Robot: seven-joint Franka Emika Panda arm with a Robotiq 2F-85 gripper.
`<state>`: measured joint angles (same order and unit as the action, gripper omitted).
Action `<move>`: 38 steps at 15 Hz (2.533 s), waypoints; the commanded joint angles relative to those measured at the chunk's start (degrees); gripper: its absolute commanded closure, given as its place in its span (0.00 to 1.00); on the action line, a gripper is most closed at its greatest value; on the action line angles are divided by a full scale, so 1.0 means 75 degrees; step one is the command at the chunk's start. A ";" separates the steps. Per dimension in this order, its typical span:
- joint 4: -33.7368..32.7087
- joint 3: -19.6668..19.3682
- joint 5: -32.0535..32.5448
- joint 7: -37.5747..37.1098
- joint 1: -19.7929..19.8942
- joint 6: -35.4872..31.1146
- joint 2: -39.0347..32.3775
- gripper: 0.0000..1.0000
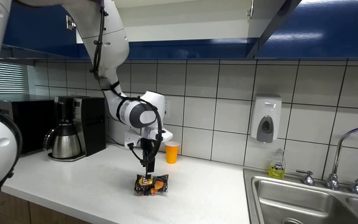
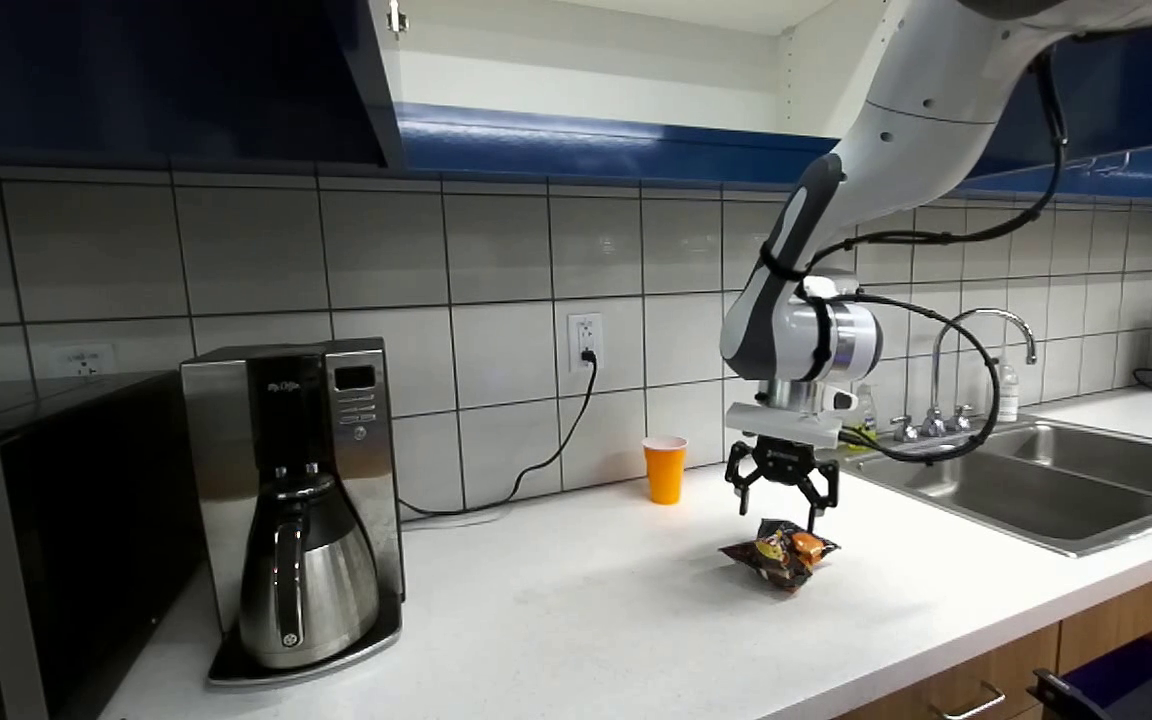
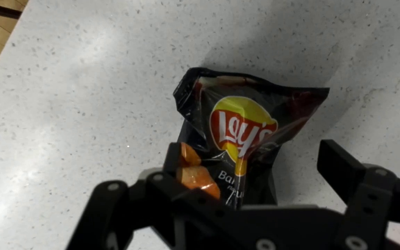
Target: Place the bag of lays in the center of the bottom shelf of the cabinet
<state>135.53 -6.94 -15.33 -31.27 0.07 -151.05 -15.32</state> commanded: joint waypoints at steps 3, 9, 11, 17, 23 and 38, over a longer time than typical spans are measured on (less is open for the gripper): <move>0.0170 -0.0146 0.0141 -0.0899 -0.0146 -0.0248 -0.0056 0.00; 0.0012 -0.0152 0.0181 -0.1311 -0.0207 -0.0342 -0.0285 0.00; -0.0034 -0.0174 0.0202 -0.1396 -0.0215 -0.0353 -0.0349 0.00; -0.0278 -0.0291 0.0332 -0.1644 -0.0236 -0.0309 -0.0571 0.00; -0.0642 -0.0377 0.0499 -0.1789 -0.0288 -0.0227 -0.0871 0.00; -0.1360 -0.0466 0.0574 -0.1979 -0.0537 -0.0069 -0.1429 0.00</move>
<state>127.04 -9.66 -12.78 -43.80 -3.14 -153.21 -25.32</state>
